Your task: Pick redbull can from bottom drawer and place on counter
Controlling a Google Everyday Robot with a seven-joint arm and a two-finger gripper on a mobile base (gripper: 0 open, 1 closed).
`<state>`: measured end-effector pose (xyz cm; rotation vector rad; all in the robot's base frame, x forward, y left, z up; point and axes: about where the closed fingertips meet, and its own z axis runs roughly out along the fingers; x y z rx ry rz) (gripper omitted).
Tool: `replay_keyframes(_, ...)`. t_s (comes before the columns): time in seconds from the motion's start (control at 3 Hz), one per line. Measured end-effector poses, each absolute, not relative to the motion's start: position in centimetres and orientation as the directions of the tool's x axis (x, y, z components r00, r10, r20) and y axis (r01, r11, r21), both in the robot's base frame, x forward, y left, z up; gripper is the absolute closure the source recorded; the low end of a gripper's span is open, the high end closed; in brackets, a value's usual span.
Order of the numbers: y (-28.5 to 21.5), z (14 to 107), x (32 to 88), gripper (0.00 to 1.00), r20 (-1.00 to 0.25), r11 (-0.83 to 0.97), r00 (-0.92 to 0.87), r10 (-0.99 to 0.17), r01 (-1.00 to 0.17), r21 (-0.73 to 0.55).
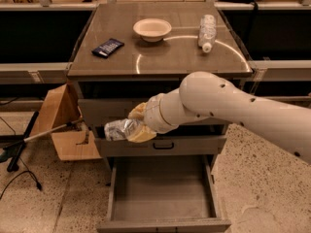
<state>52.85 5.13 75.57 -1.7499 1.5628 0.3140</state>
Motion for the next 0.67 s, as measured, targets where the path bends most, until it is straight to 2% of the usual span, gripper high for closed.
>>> replay_keyframes(0.67, 4.2, 79.6, 54.8, 1.00, -0.613, 0.049, 0.248, -0.750, -0.904, -0.425)
